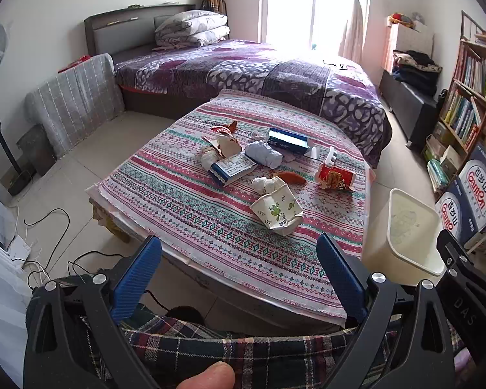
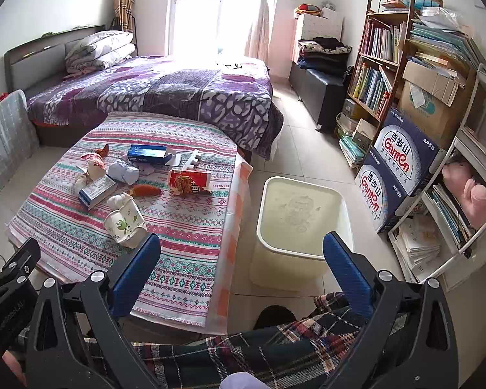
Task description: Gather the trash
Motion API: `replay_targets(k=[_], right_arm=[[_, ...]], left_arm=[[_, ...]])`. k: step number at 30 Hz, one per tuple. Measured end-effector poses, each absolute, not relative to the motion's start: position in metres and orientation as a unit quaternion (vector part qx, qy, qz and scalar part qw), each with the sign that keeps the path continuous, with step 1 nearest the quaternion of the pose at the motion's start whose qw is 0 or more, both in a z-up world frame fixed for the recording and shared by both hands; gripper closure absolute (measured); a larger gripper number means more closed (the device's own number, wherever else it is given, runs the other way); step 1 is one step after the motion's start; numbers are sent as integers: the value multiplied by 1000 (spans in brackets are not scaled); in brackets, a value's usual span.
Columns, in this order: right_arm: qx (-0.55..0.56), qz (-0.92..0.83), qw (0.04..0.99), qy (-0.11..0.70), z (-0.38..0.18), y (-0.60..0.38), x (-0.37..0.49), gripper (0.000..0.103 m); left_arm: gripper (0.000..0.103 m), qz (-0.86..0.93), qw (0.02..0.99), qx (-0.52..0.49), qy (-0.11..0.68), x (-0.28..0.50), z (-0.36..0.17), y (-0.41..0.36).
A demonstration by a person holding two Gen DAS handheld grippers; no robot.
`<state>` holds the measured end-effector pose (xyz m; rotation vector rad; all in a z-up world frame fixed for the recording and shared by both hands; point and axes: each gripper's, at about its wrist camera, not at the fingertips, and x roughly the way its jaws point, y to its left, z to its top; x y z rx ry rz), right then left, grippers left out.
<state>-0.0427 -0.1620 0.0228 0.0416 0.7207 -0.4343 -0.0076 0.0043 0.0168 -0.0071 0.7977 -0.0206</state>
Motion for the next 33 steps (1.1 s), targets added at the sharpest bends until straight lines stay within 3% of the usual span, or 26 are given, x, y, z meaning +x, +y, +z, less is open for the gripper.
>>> replay_targets(k=[33], right_arm=[[26, -205, 908, 365, 16, -163, -41, 7]], left_arm=[[9, -8, 920, 3, 393, -7, 7, 2]])
